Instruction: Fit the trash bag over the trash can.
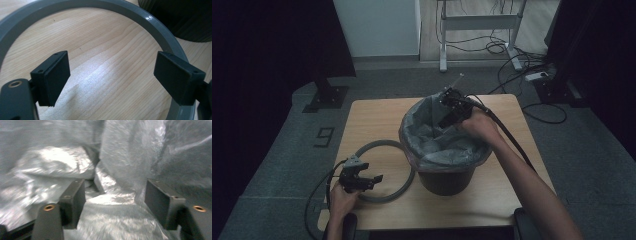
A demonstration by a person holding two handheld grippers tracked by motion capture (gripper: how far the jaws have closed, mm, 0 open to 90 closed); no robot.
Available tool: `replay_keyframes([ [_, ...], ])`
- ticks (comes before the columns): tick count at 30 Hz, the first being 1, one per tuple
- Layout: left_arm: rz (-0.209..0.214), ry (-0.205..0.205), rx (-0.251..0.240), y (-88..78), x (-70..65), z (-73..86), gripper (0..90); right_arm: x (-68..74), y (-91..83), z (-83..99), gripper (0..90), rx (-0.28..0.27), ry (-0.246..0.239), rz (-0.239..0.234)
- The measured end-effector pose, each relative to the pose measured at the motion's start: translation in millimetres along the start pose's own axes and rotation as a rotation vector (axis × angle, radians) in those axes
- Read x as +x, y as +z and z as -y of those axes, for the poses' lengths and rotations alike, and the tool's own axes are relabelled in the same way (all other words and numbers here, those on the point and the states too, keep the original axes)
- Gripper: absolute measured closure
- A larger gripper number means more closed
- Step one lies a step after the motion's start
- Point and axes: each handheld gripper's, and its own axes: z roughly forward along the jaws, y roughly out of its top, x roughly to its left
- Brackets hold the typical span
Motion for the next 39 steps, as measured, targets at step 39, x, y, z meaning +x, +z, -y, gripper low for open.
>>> replay_keyframes([
  [39, -0.114, 0.049, 0.150, 19.6, 11.7, 20.4, 0.0, -80.2, -105.9, 137.3, 0.0, -0.395, 0.082, -0.032],
])
